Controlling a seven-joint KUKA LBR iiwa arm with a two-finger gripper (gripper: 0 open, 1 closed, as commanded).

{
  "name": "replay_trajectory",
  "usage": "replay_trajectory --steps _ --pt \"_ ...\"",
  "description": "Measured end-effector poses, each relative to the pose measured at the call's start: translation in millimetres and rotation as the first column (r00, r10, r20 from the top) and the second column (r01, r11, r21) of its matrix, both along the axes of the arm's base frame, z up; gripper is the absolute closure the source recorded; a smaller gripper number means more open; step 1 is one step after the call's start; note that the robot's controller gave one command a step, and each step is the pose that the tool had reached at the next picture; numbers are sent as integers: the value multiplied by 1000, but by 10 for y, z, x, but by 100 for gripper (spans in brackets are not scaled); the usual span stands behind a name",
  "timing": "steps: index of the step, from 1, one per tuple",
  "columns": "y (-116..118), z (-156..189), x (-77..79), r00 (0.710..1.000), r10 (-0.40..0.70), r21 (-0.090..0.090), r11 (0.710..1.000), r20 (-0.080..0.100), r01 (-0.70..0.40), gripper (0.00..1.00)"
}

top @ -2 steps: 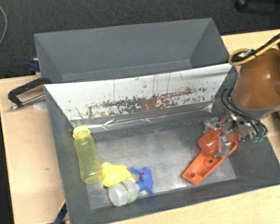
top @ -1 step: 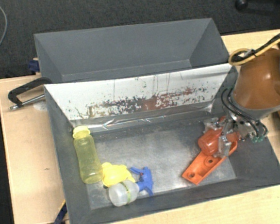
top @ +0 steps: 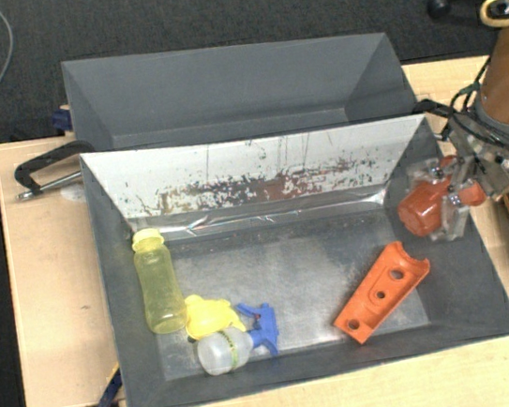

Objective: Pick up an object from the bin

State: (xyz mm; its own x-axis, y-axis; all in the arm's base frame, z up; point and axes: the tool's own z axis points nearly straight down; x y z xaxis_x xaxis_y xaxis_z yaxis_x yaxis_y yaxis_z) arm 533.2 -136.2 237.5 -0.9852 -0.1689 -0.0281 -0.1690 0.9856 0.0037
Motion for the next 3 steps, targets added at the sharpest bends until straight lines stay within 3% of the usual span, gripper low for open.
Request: replay_trajectory --steps 3 --pt "1 -5 -3 1000 0 1 1000 -2 0 100"
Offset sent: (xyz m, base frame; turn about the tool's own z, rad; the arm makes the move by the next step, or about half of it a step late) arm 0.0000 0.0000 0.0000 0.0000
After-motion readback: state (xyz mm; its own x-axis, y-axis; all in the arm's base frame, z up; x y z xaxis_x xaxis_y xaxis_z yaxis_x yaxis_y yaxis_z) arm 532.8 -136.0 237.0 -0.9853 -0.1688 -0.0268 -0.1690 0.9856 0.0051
